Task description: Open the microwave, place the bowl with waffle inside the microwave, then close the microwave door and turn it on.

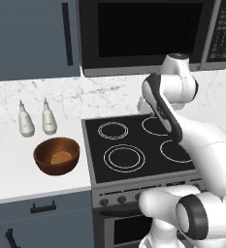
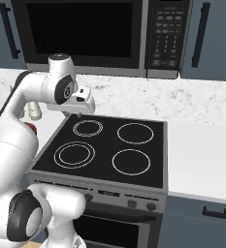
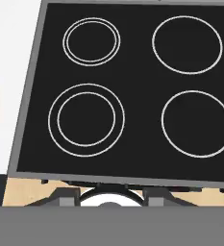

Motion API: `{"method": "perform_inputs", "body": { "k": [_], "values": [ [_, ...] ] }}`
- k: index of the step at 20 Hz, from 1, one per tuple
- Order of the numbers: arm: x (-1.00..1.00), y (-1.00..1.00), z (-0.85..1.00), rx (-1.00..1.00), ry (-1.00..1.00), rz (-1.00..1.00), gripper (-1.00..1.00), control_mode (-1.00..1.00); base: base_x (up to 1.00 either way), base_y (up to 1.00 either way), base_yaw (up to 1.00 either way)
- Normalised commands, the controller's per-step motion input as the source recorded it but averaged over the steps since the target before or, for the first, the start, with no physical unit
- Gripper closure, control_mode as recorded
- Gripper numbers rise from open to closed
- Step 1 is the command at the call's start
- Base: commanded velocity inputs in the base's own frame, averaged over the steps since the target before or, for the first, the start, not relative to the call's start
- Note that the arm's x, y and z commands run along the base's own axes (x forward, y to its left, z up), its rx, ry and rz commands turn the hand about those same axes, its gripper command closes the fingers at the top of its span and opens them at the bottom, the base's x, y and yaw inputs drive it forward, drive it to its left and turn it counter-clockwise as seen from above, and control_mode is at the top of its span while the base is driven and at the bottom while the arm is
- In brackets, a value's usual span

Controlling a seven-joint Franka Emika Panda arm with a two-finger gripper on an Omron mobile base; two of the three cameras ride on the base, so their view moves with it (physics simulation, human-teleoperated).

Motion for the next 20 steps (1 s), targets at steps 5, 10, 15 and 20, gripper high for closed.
{"method": "perform_inputs", "body": {
  "k": [5, 10, 15, 20],
  "values": [
    [-0.16, -0.15, 0.05, 0.04, -0.07, 0.00, -1.00, -1.00, 0.00, 0.00, 0.00],
    [-0.41, -0.49, 0.51, 0.12, -0.35, 0.00, -1.00, -1.00, 0.00, 0.00, 0.00],
    [-0.28, -0.67, 0.37, -0.06, -0.30, -0.09, -1.00, -1.00, 0.00, 0.00, 0.00],
    [-0.17, -0.73, 0.32, -0.18, -0.18, -0.12, -1.00, -1.00, 0.00, 0.00, 0.00]
  ]
}}
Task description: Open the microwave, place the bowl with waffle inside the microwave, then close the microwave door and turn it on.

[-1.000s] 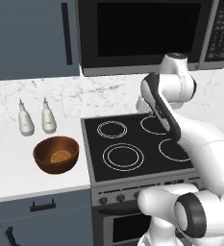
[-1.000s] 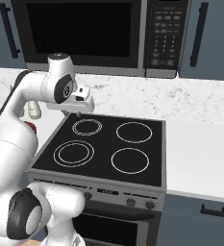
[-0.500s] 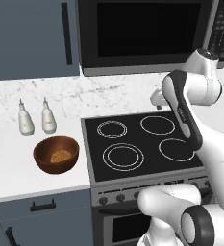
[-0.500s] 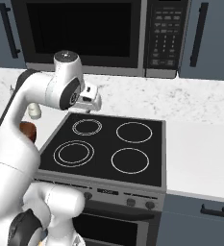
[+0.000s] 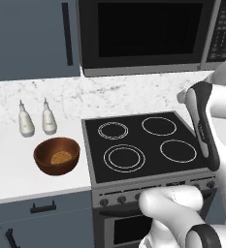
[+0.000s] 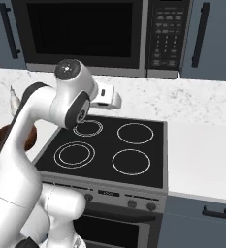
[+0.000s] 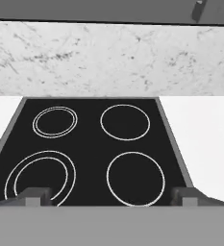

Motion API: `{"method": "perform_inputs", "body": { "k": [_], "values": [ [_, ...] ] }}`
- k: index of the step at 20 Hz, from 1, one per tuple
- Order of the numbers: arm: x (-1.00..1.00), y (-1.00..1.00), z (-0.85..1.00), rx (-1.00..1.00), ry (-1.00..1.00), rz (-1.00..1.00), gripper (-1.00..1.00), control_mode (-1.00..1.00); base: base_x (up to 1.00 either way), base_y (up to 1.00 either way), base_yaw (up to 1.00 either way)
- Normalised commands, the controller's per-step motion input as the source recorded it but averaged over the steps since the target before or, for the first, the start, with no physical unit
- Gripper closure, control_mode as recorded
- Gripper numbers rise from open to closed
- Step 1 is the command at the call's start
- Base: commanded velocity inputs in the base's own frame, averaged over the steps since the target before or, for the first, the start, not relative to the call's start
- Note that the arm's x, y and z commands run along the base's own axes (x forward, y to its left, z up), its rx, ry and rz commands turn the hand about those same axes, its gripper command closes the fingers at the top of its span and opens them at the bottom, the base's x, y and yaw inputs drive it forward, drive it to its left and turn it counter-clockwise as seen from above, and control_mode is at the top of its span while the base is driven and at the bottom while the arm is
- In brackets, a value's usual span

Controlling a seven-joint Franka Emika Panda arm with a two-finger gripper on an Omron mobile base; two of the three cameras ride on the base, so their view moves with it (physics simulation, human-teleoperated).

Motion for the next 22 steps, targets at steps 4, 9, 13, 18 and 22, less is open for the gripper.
{"method": "perform_inputs", "body": {
  "k": [4, 9, 13, 18, 22],
  "values": [
    [-0.01, -0.54, 0.58, -0.09, -0.02, -0.06, -1.00, -1.00, 0.00, 0.00, 0.00],
    [0.00, -0.43, 0.62, 0.02, -0.01, -0.01, -1.00, -1.00, 0.00, 0.00, 0.00],
    [0.03, -0.35, 0.50, 0.10, -0.04, 0.00, -1.00, -1.00, 0.00, 0.00, 0.00],
    [0.20, -0.05, 0.33, 0.06, -0.12, -0.04, -1.00, -1.00, 0.00, 0.00, 0.00],
    [0.31, 0.00, 0.10, 0.01, -0.06, -0.05, -1.00, -1.00, 0.00, 0.00, 0.00]
  ]
}}
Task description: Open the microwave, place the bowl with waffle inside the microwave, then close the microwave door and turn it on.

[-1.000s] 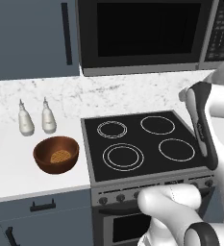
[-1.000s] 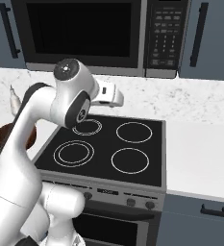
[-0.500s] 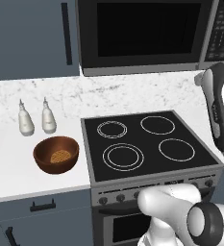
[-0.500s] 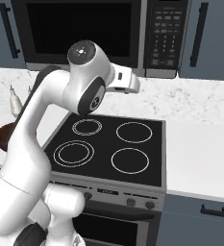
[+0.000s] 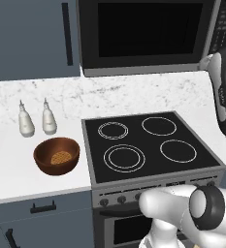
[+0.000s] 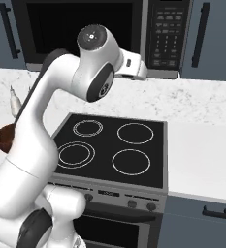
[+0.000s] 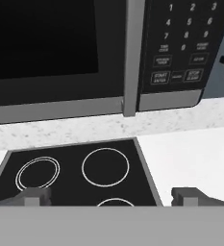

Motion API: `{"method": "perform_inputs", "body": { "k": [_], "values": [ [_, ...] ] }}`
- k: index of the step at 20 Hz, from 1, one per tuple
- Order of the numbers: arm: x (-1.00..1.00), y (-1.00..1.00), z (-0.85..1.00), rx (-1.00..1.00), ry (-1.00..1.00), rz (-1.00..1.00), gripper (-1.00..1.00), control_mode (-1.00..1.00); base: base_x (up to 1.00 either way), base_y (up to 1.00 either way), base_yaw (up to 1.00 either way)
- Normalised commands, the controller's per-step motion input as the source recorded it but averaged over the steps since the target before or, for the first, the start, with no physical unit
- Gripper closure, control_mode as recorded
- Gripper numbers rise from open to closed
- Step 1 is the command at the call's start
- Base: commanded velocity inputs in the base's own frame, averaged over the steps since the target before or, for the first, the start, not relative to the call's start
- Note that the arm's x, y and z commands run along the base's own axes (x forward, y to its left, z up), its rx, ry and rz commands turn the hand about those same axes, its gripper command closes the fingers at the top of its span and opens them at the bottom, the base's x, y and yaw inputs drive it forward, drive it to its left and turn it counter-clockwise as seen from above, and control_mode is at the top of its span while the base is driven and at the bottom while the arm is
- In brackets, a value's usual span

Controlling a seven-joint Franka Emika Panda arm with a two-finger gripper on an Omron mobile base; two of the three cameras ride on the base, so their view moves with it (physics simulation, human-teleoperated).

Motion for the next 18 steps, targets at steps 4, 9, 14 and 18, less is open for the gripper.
{"method": "perform_inputs", "body": {
  "k": [4, 9, 14, 18],
  "values": [
    [0.45, 0.00, 0.00, 0.00, -0.01, -0.07, -1.00, -1.00, 0.00, 0.00, 0.00],
    [0.50, -0.06, 0.00, 0.00, -0.03, -0.03, -1.00, -1.00, 0.00, 0.00, 0.00],
    [0.35, -0.19, 0.00, 0.03, -0.08, 0.00, -1.00, -1.00, 0.00, 0.00, 0.00],
    [0.24, -0.08, 0.00, 0.00, -0.12, 0.00, -1.00, -1.00, 0.00, 0.00, 0.00]
  ]
}}
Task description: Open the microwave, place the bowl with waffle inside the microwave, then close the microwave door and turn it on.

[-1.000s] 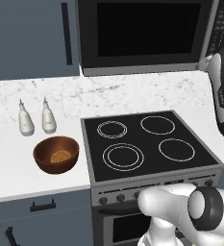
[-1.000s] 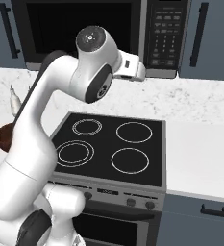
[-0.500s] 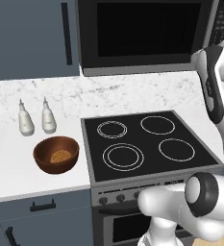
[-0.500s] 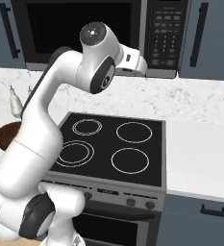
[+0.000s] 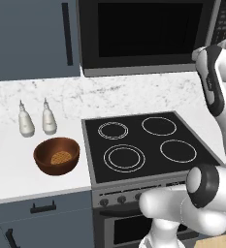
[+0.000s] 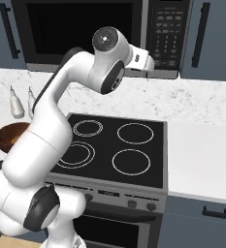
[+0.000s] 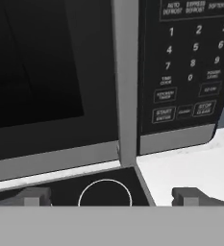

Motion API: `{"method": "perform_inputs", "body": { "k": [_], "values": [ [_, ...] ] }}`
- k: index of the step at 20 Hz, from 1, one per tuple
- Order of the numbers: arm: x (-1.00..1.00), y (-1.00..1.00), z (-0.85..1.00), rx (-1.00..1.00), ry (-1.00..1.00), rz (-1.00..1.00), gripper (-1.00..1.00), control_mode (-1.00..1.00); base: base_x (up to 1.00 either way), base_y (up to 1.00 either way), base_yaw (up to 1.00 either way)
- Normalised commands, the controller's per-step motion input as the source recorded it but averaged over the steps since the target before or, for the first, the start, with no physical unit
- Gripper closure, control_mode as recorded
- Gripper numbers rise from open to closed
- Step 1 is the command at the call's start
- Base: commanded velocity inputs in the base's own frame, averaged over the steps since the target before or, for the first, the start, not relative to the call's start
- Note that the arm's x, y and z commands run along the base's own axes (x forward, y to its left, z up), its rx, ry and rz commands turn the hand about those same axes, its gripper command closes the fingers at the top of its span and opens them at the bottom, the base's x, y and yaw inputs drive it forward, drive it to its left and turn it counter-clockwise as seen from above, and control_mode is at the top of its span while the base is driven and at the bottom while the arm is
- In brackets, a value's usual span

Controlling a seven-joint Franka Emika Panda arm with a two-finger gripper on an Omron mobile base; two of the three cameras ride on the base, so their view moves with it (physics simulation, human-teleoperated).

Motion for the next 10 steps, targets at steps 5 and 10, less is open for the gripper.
{"method": "perform_inputs", "body": {
  "k": [5, 10],
  "values": [
    [0.44, -0.06, -0.01, 0.00, -0.10, 0.00, -1.00, -1.00, 0.00, 0.00, 0.00],
    [0.46, -0.31, 0.00, 0.00, -0.04, 0.00, -1.00, -1.00, 0.00, 0.00, 0.00]
  ]
}}
